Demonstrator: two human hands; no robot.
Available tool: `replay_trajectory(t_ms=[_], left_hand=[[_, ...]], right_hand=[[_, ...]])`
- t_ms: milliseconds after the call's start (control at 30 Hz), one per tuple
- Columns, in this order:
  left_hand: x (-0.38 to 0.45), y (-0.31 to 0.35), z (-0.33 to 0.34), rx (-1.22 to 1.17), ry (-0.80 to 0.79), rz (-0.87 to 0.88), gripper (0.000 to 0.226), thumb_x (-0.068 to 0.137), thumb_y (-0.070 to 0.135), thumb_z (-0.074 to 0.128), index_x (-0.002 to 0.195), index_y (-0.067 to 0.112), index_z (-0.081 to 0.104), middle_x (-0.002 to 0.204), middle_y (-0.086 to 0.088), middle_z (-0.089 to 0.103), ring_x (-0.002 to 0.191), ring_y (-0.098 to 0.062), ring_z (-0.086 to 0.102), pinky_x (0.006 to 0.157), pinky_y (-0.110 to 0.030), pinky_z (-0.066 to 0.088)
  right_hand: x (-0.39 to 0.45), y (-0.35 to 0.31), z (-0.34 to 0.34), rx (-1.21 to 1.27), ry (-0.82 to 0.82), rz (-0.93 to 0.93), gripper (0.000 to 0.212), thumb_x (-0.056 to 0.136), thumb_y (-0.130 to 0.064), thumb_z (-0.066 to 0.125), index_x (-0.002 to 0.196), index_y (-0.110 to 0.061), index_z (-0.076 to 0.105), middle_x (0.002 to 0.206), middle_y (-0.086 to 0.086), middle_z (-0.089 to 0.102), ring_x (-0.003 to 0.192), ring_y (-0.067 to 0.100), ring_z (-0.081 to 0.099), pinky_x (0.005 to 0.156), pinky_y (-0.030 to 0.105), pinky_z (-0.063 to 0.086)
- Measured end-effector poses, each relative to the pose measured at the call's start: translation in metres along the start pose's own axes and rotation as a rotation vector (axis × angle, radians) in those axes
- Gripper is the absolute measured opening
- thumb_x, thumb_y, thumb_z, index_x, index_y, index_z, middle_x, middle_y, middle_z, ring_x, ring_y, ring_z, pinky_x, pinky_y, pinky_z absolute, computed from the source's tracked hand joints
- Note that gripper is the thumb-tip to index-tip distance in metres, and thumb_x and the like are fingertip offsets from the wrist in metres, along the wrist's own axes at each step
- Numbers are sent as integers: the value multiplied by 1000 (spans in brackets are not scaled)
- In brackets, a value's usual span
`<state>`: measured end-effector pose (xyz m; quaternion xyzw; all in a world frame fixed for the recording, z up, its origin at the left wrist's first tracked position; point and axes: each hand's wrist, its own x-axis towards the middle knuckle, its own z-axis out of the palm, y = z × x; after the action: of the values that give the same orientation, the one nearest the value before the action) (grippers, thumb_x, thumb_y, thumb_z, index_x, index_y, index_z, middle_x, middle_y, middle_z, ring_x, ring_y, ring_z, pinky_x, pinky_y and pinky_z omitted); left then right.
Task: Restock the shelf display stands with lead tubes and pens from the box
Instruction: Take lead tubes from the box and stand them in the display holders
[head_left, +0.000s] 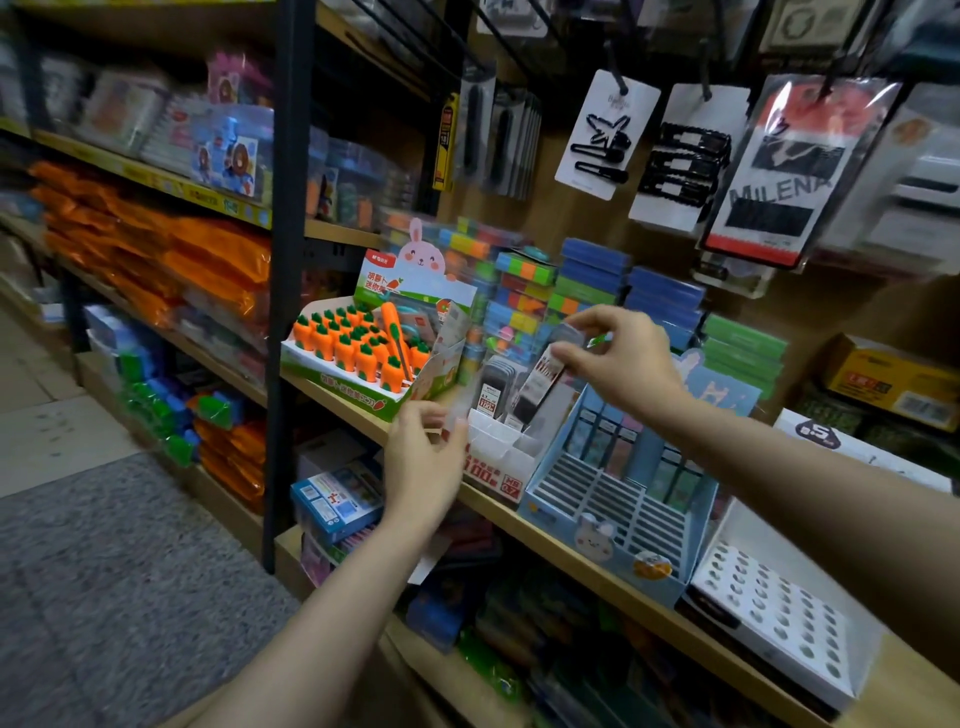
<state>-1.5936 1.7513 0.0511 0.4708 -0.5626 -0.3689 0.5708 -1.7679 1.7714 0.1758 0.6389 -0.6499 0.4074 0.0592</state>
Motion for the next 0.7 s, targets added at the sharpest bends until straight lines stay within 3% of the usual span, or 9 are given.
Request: replay_trajectory(t_ms=[100, 233, 433, 600, 700], left_hand=[[12, -8, 1, 101, 9, -88, 45, 85, 37, 69, 120, 18, 49, 130, -5, 42, 123, -27, 44, 104, -44, 41], [16, -10, 13, 120, -85, -117, 78, 78, 47, 73, 140, 14, 40, 143, -6, 39, 133, -25, 38, 109, -46, 38], [10, -11, 28, -10, -117, -107, 65, 76, 45, 75, 128, 17, 49, 126, -1, 53, 116, -18, 53, 98, -42, 47], [14, -14, 21, -88, -192, -143, 59, 75, 44, 76, 124, 22, 52, 123, 1, 58, 112, -19, 58, 95, -45, 51], [13, -15, 21, -70, -186, -134, 59, 75, 45, 76, 124, 23, 52, 122, 3, 58, 112, -17, 57, 96, -44, 50]], right_hand=[[12, 7, 8, -102, 28, -34, 22, 84, -26, 75, 103, -20, 69, 84, -11, 59, 67, -4, 53, 50, 3, 37], [17, 21, 32, -158, 9, -28, 27, 84, -26, 75, 108, -14, 68, 90, -5, 61, 77, 6, 52, 66, 12, 34], [20, 32, 51, -259, -40, -81, 34, 81, -29, 77, 110, -12, 70, 100, 4, 71, 88, 16, 62, 78, 31, 51], [18, 37, 60, -427, -80, -70, 38, 78, -38, 78, 110, -18, 73, 116, 5, 63, 110, 24, 58, 85, 37, 51], [10, 39, 67, -444, -46, -53, 42, 75, -41, 79, 111, -21, 72, 115, 1, 60, 105, 23, 58, 82, 40, 51]])
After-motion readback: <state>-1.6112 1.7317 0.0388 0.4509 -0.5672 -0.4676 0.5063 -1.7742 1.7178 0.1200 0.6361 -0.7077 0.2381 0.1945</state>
